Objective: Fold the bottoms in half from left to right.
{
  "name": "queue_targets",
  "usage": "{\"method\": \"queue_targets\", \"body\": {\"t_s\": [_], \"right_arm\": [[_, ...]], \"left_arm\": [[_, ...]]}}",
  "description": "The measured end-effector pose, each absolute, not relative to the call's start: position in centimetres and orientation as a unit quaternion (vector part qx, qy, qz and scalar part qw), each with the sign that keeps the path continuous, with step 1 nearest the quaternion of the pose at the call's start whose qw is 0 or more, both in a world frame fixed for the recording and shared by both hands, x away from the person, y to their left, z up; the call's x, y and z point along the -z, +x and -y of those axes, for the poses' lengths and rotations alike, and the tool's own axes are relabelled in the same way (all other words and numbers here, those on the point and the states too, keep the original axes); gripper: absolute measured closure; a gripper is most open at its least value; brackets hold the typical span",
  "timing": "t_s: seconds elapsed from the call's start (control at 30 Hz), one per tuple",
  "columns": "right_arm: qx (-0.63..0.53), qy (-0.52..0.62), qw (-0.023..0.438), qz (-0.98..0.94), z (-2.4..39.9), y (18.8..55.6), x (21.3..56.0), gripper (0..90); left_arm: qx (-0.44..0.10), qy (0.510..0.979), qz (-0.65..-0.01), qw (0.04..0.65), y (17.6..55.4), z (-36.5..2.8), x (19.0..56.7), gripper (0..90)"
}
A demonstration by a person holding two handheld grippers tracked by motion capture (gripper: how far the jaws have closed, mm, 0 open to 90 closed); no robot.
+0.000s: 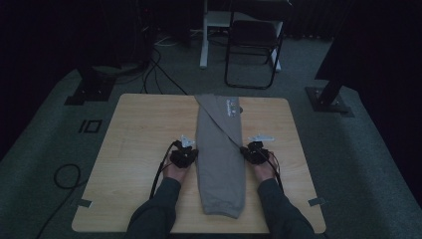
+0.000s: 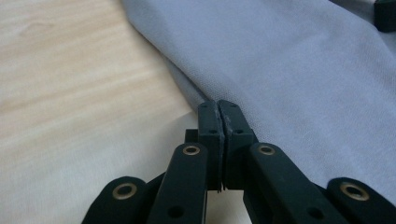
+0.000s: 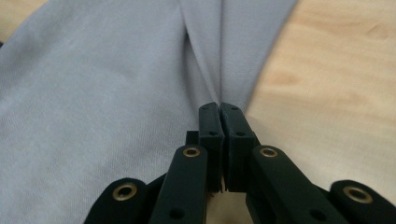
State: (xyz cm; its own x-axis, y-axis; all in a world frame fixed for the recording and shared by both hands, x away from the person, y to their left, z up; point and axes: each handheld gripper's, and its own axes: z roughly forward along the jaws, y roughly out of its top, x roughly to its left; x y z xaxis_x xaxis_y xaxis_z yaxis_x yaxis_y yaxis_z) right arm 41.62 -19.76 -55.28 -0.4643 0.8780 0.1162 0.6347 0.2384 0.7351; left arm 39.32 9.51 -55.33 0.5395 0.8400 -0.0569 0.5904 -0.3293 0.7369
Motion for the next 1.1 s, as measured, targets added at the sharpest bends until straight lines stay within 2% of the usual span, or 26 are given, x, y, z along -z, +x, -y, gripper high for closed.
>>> {"method": "queue_targets", "body": {"t_s": [0.43, 0.6, 0.67, 0.73, 0.8, 0.87, 0.9, 0.93, 1.1], "right_arm": [[-0.357, 0.447, 0.139, -0.808, 20.4, 34.0, 54.8, 89.1], [-0.352, 0.441, 0.131, -0.815, 20.7, 32.3, 54.7, 88.9], [-0.353, 0.436, 0.134, -0.817, 20.6, 32.3, 54.7, 84.7], [-0.354, 0.433, 0.142, -0.817, 20.3, 32.6, 54.7, 72.4], [-0.345, 0.425, 0.169, -0.819, 19.7, 33.2, 54.7, 61.4], [-0.345, 0.420, 0.176, -0.821, 19.3, 33.7, 54.6, 58.4], [-0.343, 0.409, 0.186, -0.825, 18.3, 35.0, 54.6, 54.2], [-0.341, 0.407, 0.195, -0.825, 17.6, 35.6, 54.5, 52.7], [-0.336, 0.385, 0.215, -0.832, 14.3, 39.4, 54.0, 48.9]], "left_arm": [[-0.148, 0.817, -0.417, 0.369, 31.5, -9.6, 55.3, 88.3], [-0.147, 0.823, -0.407, 0.367, 30.0, -9.4, 55.2, 86.1], [-0.156, 0.820, -0.402, 0.377, 30.3, -9.6, 55.0, 78.3], [-0.167, 0.811, -0.408, 0.384, 31.2, -9.8, 54.5, 71.1], [-0.172, 0.806, -0.411, 0.388, 31.8, -9.9, 54.3, 66.1], [-0.176, 0.802, -0.415, 0.392, 32.5, -10.0, 54.1, 64.0], [-0.190, 0.789, -0.432, 0.393, 35.0, -9.7, 53.8, 62.1], [-0.191, 0.788, -0.437, 0.390, 35.9, -9.6, 53.8, 61.2], [-0.201, 0.784, -0.458, 0.367, 39.5, -8.5, 54.3, 59.5]]}}
